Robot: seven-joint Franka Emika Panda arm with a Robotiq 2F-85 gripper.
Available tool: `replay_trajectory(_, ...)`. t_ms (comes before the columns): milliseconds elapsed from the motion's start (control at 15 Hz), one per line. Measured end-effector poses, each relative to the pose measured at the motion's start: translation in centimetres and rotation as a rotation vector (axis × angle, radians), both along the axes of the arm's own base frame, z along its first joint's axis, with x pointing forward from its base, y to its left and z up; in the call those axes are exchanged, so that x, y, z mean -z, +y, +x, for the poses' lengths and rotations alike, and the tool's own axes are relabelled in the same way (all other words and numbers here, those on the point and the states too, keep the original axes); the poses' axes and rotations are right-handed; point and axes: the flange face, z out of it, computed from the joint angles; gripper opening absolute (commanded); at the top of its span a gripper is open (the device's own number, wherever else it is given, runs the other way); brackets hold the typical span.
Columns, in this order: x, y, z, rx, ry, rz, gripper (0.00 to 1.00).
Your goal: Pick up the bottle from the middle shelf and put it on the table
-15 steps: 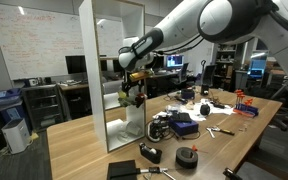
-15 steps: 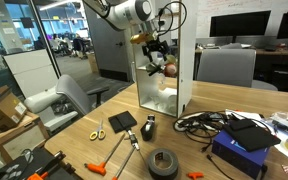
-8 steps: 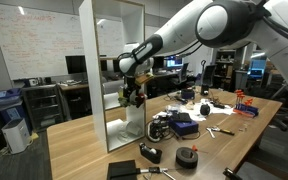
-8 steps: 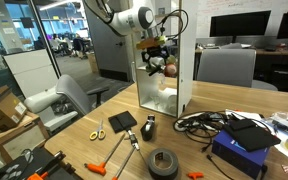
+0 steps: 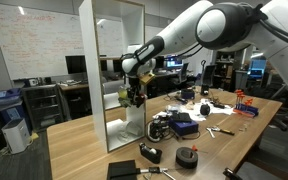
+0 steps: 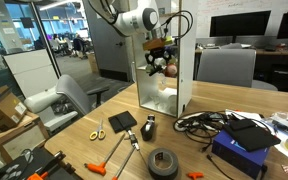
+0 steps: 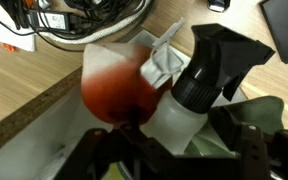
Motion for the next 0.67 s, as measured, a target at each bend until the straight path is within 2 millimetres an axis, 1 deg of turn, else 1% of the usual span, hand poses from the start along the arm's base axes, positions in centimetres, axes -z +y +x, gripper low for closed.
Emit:
replay_trajectory(200, -0.3, -0.72, 0.13, 0.004, -0.005, 0.006, 0.14)
replay_trajectory(267, -0.34, -0.94, 0.15, 0.007, -0.005, 0.007, 0.16)
replay_trajectory(667, -0.39, -1.15, 0.15, 0.016, -0.004, 0.017, 0.16)
